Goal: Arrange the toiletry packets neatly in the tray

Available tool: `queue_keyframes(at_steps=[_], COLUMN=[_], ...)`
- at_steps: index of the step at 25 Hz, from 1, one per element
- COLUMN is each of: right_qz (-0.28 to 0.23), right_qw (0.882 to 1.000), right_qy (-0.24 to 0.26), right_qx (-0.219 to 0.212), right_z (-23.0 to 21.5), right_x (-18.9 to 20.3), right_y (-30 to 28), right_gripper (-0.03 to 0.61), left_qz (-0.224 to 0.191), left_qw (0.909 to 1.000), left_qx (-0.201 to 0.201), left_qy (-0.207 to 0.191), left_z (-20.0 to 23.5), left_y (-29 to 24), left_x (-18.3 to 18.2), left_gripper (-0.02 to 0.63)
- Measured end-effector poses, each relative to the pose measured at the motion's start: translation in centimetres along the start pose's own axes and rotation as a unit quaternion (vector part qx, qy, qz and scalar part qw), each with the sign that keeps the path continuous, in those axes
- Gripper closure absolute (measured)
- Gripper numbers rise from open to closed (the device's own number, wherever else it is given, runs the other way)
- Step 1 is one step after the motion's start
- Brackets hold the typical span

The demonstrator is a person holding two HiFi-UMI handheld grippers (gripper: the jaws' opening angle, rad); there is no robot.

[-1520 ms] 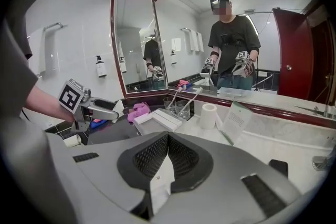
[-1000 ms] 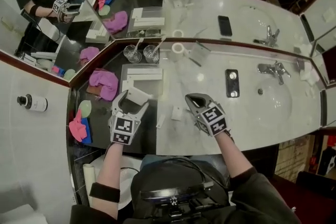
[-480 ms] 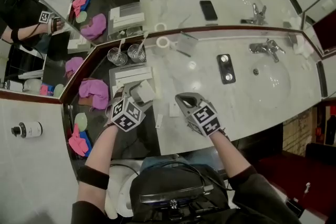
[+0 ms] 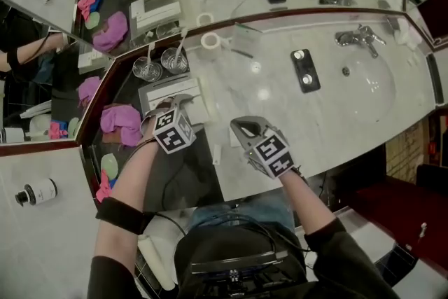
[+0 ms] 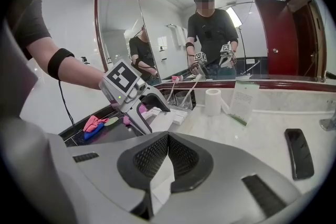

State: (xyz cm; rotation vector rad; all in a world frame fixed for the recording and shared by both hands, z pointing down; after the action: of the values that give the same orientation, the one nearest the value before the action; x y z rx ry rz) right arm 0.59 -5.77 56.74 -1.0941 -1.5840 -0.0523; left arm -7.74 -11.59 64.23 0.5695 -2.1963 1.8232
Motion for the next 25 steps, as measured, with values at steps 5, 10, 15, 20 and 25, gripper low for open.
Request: queue_keyframes(at_steps=[5,10,15,20,25], right_qz=[0.0,-0.001,-0.001,-0.002,-0.002], right_qw=[1.0,0.999,0.999,0.999,0.999], right_qy=[-0.017,-0.029,-0.036,-0.037,-0.036], right_qx=[0.011,0.024,0.035,0.038,0.039], right_z=[-0.6,-1.7,-2.4,-2.3,-2.2], right_x=[1.2,2.1,2.8,3.2,3.4], right_y=[0.2,0.8,1.7,2.4,3.0], right_gripper=[0.563,0.563,0.563,0.563,0.563], left_qz=[0.013,0.019,0.011,0.003,0.001], left_qw=[0.9997,0.9993,0.9991,0.9996,0.9997], left_qx=[0.022,0.033,0.035,0.015,-0.002], left_qy=[-0.004,0.0,0.023,0.023,0.025], left_z=[-0.1,-0.3,0.0,0.0,0.1], left_y=[-1.7,-2.8,-3.0,-3.0,-2.5], left_x=[0.5,0.9,0.7,0.4,0.4], left_gripper=[0.245,0.244,0.238,0.176,0.17])
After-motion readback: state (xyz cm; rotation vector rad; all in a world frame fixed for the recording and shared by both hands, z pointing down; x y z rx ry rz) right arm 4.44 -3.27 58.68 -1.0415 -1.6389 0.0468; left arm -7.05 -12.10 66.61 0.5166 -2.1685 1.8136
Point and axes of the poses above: the fingertips, and each gripper's own axes: y backward along the fingers, z to its left, x out of its underside, the point moved 1 cm from there along y, backward along the fingers, and after that the axes turned 10 degrees about -x, right-handed, at the moved point
